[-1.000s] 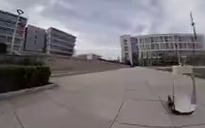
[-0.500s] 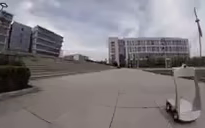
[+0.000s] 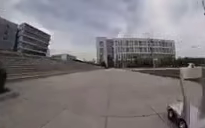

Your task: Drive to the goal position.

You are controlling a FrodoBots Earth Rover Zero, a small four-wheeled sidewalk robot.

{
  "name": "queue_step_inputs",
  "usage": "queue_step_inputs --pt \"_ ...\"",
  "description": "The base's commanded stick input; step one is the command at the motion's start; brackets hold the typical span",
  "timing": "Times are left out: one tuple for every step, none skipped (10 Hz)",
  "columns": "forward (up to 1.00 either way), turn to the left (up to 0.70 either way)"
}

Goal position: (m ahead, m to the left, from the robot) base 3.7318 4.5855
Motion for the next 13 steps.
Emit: queue_step_inputs --pt "0.7 0.0" --pt "0.7 0.0" --pt "0.7 0.0" --pt "0.7 0.0" --pt "0.7 0.0" --pt "0.7 0.0" --pt "0.7 0.0" --pt "0.7 0.0" --pt "0.7 0.0" --pt "0.7 0.0" --pt "0.7 0.0" --pt "0.7 0.0" --pt "0.7 0.0"
